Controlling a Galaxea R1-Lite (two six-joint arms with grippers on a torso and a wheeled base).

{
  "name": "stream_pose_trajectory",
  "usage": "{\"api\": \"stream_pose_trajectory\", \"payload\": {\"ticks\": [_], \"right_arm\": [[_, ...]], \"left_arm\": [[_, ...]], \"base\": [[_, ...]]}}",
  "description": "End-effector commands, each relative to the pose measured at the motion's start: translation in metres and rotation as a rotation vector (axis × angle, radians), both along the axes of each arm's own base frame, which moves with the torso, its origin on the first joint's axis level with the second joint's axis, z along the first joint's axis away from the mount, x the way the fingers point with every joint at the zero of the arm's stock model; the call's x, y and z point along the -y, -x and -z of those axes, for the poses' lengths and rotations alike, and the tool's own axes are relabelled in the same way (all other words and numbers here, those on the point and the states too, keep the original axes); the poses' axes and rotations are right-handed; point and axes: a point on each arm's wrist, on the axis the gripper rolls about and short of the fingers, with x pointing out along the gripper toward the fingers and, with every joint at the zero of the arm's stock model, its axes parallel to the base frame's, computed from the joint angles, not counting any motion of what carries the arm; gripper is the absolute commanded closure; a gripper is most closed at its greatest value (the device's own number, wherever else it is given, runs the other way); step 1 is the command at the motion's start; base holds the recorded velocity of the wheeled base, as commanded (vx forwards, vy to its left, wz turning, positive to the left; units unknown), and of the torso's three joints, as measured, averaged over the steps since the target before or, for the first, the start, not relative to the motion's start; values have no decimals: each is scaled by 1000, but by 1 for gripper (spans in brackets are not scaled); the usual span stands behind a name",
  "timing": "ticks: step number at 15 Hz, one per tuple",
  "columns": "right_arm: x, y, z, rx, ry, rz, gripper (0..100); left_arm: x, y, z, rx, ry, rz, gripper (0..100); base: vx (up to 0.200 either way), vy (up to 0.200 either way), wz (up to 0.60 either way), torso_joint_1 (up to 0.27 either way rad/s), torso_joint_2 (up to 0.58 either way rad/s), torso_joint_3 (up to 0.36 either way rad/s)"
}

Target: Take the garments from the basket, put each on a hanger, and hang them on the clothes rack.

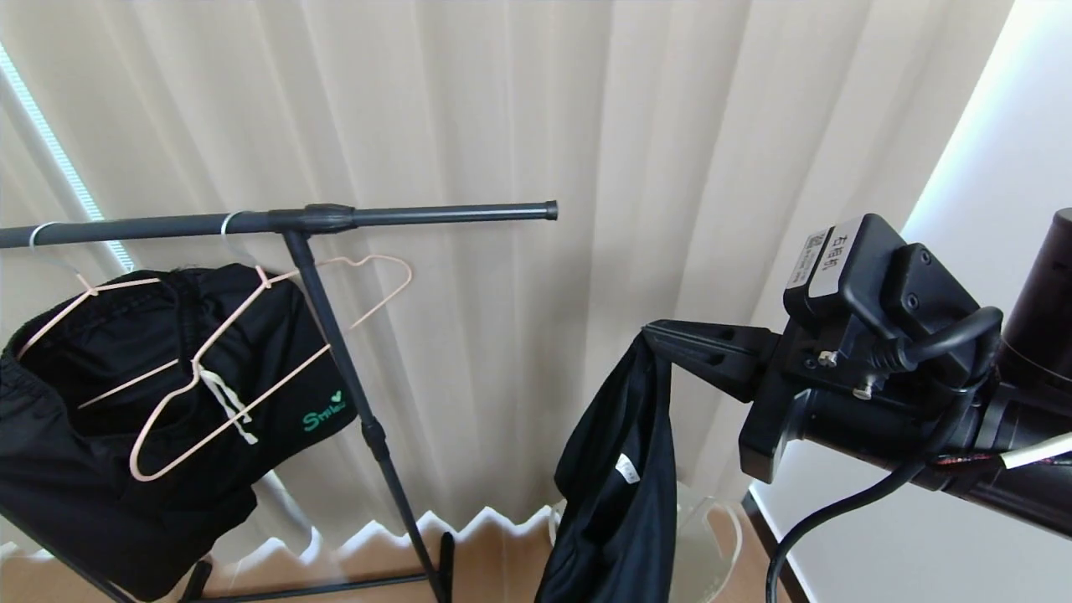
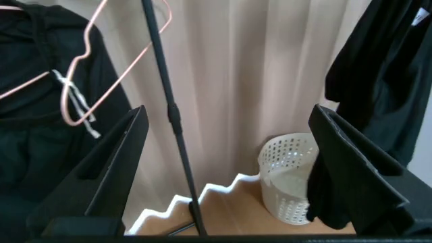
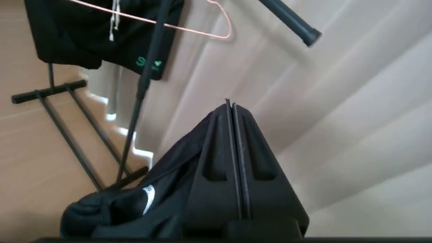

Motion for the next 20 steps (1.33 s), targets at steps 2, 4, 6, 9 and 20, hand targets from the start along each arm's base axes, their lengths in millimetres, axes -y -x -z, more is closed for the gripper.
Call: {"api": "stream_pose_trajectory", "payload": {"ticks": [2, 4, 6, 9, 20], "right_arm": [[0, 0, 0, 0, 0, -1, 100], [0, 0, -1, 3, -3, -1, 100], [0, 0, -1, 3, -3, -1, 100], [0, 0, -3, 5, -10, -1, 100], [0, 0, -2, -8, -18, 1, 100]], "left_arm": [[0, 0, 0, -1, 0, 1, 0], [0, 0, 0, -1, 0, 1, 0], [0, 0, 0, -1, 0, 1, 0], [0, 0, 0, -1, 0, 1, 0], [0, 0, 0, -1, 0, 1, 0]], "base": [[0, 200, 0, 2, 5, 5], [0, 200, 0, 0, -2, 2], [0, 200, 0, 5, 5, 0], [0, 200, 0, -4, 1, 1], [-91, 200, 0, 128, -271, -147]]}}
